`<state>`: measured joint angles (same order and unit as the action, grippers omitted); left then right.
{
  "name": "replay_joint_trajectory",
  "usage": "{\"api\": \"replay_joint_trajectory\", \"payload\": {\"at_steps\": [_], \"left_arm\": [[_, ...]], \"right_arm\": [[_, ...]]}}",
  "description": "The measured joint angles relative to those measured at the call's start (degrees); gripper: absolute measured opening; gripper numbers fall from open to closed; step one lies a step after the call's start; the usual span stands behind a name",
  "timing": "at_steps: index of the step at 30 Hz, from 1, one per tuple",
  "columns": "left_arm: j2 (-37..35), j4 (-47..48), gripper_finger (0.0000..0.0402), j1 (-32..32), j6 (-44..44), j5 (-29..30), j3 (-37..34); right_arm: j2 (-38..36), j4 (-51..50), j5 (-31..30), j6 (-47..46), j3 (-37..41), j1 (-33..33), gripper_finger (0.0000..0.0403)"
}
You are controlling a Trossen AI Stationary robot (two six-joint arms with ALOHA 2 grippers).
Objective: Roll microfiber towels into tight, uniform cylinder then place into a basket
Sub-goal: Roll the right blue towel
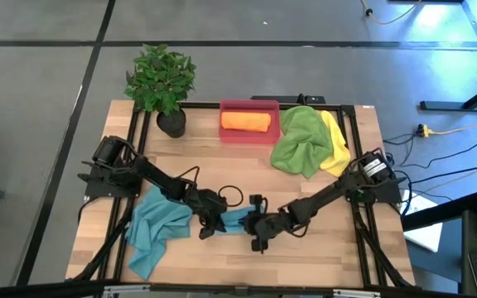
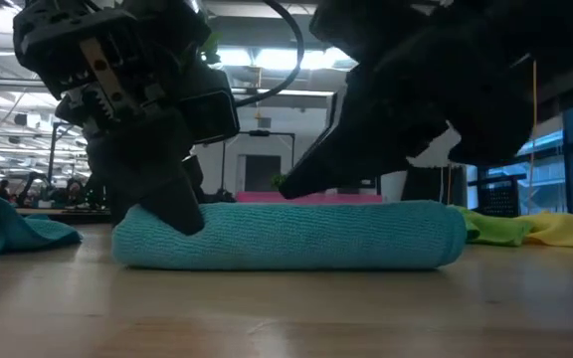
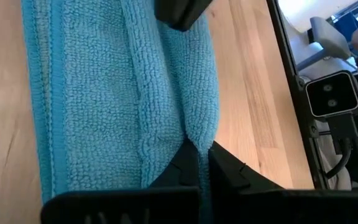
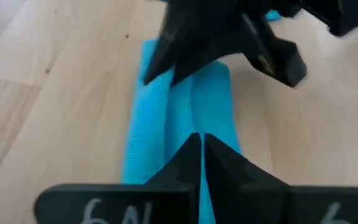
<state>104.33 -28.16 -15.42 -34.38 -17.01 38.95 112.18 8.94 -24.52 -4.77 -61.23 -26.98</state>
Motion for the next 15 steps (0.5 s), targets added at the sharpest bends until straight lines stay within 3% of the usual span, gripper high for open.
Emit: {"api": "replay_joint_trajectory", "payload": {"at_steps": [6, 15], "left_arm": [[0.31, 0.91, 0.0, 0.0, 0.16, 0.43, -0.04], [0.31, 0.56, 0.0, 0.0, 0.05, 0.93, -0.31]], "right_arm": [[-0.31, 3.07, 7.31, 3.22, -0.09, -1.47, 0.0005], [0.13, 0.66, 5.05, 2.05, -0.04, 0.73, 0.0006]]}}
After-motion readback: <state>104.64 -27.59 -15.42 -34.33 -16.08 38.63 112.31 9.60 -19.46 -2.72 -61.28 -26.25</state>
